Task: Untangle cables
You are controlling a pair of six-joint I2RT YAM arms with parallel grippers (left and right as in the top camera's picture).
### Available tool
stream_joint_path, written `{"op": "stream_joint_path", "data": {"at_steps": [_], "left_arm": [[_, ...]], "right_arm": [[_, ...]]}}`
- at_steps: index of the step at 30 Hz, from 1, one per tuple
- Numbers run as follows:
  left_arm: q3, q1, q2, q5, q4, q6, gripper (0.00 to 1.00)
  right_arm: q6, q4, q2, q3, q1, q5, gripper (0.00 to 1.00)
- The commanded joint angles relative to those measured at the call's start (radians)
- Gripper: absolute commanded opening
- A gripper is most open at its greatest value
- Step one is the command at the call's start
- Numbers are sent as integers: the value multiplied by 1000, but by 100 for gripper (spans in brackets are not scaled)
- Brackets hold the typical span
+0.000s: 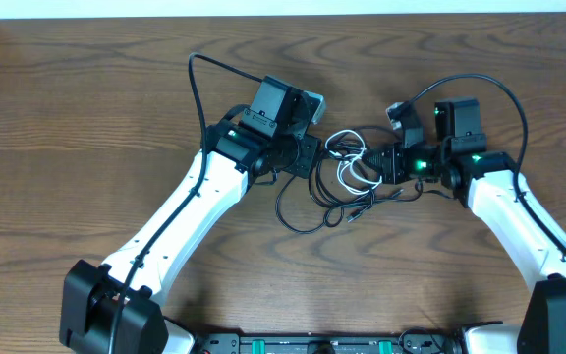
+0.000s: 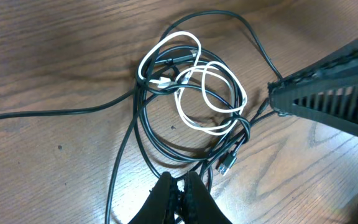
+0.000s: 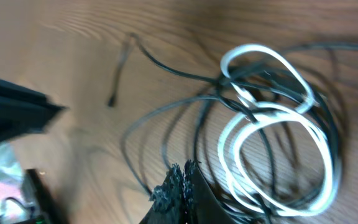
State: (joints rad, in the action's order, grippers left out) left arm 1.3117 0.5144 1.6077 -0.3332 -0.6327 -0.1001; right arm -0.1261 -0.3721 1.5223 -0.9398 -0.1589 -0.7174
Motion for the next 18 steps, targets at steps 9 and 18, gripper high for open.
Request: {"op": "stream_joint_path", "data": {"at_steps": [9,18], "left_arm": [[14,0,6,5,-7,16,8],[14,0,6,5,5,16,8]], "right_arm": [[18,-67,-18,-18,5,14,1],[214,-266,-7,-12,-2,266,45]]}}
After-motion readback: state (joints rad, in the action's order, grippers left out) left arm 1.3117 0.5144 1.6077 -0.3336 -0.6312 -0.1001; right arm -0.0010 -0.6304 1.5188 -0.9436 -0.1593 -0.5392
